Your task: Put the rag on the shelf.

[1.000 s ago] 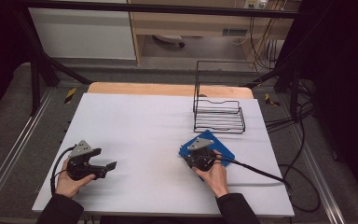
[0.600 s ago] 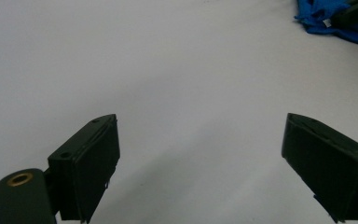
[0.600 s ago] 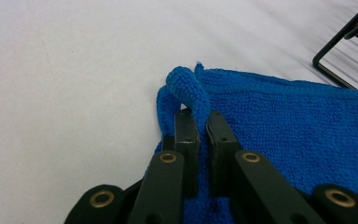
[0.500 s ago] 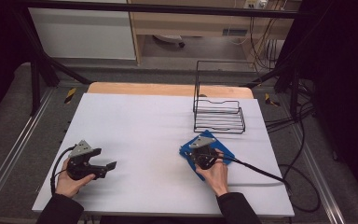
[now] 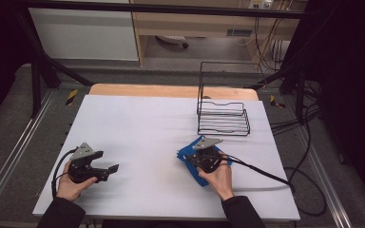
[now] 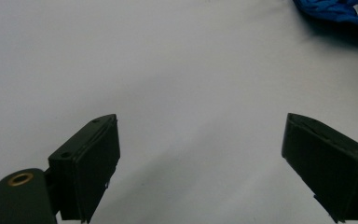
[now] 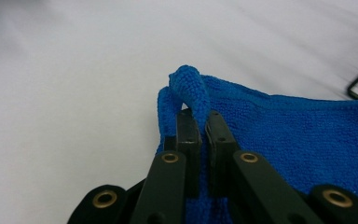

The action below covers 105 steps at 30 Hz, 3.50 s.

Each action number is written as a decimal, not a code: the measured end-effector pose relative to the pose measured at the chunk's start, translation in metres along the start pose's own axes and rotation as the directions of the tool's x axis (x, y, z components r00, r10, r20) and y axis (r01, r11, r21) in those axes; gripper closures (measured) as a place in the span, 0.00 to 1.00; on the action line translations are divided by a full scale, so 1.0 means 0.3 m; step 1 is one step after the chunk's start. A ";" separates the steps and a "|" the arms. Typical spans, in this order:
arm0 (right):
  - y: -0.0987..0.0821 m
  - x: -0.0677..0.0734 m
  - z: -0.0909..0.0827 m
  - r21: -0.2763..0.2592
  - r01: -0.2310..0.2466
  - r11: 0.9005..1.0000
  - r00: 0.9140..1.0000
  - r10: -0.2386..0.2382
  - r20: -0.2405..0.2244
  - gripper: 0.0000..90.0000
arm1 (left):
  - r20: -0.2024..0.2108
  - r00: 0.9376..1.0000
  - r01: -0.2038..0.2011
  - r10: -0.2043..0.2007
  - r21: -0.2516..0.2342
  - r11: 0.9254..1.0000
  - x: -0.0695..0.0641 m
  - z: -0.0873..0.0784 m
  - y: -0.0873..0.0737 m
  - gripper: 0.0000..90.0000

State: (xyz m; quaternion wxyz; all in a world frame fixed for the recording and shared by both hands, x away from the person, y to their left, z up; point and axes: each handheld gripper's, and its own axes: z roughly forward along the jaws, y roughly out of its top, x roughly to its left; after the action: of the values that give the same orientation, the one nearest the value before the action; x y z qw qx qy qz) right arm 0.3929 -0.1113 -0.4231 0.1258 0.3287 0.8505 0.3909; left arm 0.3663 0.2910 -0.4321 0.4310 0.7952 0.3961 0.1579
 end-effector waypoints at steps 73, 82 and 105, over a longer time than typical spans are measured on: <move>-0.192 -0.128 -0.112 0.042 -0.315 0.948 0.949 0.314 0.031 0.96 | 0.004 1.000 0.003 -0.003 0.019 1.000 -0.007 0.006 0.000 0.12; -0.124 -0.175 -0.094 -0.026 -0.186 0.982 0.979 0.188 0.074 0.95 | 0.000 1.000 0.002 -0.002 0.026 1.000 -0.006 0.010 0.000 0.12; -0.114 -0.211 -0.144 -0.166 -0.216 0.962 0.973 0.226 0.041 0.35 | 0.002 1.000 -0.001 0.001 0.029 1.000 -0.040 0.029 0.036 0.10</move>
State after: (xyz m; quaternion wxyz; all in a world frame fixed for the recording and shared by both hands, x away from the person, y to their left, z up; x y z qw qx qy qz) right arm 0.4046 -0.1944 -0.4228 0.1328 0.4220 0.7701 0.4596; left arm 0.3691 0.2736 -0.4273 0.4200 0.8017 0.3974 0.1516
